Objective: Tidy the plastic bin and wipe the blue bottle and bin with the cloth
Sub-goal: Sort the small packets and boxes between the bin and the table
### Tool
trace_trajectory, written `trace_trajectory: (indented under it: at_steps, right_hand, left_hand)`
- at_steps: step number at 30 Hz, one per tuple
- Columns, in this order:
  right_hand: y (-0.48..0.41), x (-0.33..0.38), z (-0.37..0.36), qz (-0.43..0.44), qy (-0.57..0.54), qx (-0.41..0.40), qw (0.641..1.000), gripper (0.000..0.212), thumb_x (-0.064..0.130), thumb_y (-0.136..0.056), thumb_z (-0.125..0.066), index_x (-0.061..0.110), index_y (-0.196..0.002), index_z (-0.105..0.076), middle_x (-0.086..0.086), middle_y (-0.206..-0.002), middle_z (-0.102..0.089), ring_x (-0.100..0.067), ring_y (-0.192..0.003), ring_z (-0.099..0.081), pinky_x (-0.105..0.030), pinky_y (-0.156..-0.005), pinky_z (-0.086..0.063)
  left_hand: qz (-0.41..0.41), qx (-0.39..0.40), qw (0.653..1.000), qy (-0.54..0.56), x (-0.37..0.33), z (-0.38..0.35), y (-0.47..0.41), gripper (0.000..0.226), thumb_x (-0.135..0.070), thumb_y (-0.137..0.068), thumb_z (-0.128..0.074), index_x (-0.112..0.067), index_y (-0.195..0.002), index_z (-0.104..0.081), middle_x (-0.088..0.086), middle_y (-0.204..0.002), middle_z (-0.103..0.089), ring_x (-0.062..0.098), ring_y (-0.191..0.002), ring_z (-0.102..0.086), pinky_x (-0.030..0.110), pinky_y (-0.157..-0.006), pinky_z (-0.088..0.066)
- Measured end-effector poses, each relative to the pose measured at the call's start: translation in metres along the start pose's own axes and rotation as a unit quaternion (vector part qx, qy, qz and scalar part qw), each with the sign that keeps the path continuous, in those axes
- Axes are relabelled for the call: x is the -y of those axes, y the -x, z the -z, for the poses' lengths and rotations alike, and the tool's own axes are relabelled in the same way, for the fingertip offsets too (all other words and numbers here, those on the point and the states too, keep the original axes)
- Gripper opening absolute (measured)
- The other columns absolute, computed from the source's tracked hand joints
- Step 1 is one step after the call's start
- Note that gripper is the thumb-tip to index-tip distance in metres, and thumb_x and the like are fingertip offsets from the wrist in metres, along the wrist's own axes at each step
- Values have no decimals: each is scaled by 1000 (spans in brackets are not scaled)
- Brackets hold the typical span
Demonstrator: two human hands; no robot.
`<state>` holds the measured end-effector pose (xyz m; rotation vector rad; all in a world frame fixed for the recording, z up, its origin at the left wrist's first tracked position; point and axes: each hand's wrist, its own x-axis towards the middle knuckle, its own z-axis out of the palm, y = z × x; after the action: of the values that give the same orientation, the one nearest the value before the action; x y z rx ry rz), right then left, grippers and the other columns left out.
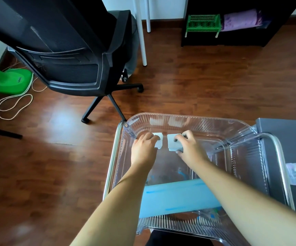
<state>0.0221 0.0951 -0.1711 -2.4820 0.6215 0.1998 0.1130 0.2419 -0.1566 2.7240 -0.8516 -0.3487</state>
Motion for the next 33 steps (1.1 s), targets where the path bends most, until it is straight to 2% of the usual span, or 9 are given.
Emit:
trace_trajectory:
  at_steps: [4, 6, 10, 15, 17, 21, 24, 28, 33]
  right_hand:
    - [-5, 8, -4, 15, 4, 0, 1000, 36, 5, -74, -69, 21, -103, -55, 0, -106, -44, -28, -78, -53, -31, -55, -43]
    - [-9, 14, -7, 23, 3, 1, 1000, 35, 6, -75, -69, 20, -103, -54, 0, -104, -44, -25, -74, -50, -26, -51, -35]
    - [-18, 29, -16, -16, -62, 2, 998, 20, 13, -84, -59, 19, -102, -52, 5, -97, -44, -17, -71, -46, -22, -49, -24]
    - [-26, 38, -21, -54, -101, 9, 993, 15, 21, -88, -55, 20, -102, -49, 1, -101, -57, -26, -82, -56, -32, -60, -39]
    - [-25, 36, -21, -36, -66, 9, 997, 17, 18, -85, -57, 18, -100, -48, -2, -101, -56, -28, -82, -56, -32, -61, -42]
    - [-21, 31, -18, 20, -3, 32, 999, 33, 13, -87, -57, 16, -119, -50, -7, -122, -45, -33, -94, -58, -36, -74, -51]
    - [-21, 30, -19, 21, 2, 12, 1000, 24, 9, -84, -55, 16, -106, -51, -5, -111, -49, -33, -89, -58, -34, -66, -46]
    - [-22, 29, -17, 6, -39, 17, 999, 21, 11, -86, -54, 16, -107, -53, -4, -110, -50, -30, -88, -58, -30, -63, -42]
    - [-10, 28, -2, 44, -14, 3, 999, 31, 7, -79, -64, 18, -106, -54, -1, -110, -48, -29, -79, -55, -35, -61, -48]
  left_hand:
    - [41, -24, 999, 11, 5, -1, 5, 39, -5, -79, -68, -20, -115, -67, 0, -116, -63, 24, -106, -56, 34, -85, -41]
    - [59, -33, 998, 14, 7, 0, 7, 40, -2, -79, -67, -19, -116, -66, 1, -116, -64, 25, -102, -56, 33, -83, -43]
    - [69, -31, 997, 20, 6, 3, 6, 41, 4, -78, -63, -15, -115, -65, 5, -113, -63, 27, -98, -55, 32, -78, -42]
    - [86, -34, 995, 29, 6, 1, 4, 42, 4, -79, -60, -14, -116, -64, 6, -115, -62, 26, -102, -54, 32, -79, -42]
    - [88, -31, 995, 31, 6, 1, 4, 43, 4, -80, -59, -14, -119, -63, 5, -118, -62, 26, -105, -54, 33, -81, -44]
    - [88, -31, 995, 33, 6, 0, 4, 43, 5, -80, -60, -14, -119, -63, 5, -119, -62, 25, -106, -54, 34, -80, -46]
    - [96, -37, 994, 39, 5, -1, 3, 44, 5, -80, -63, -15, -118, -64, 4, -120, -63, 25, -107, -55, 35, -82, -49]
    - [103, -42, 992, 52, 5, -3, 1, 44, 5, -80, -64, -17, -118, -64, 3, -120, -63, 24, -107, -55, 35, -83, -51]
    - [84, -28, 995, 47, 1, 8, 5, 48, 6, -80, -59, -18, -121, -60, 2, -121, -61, 25, -106, -56, 35, -79, -48]
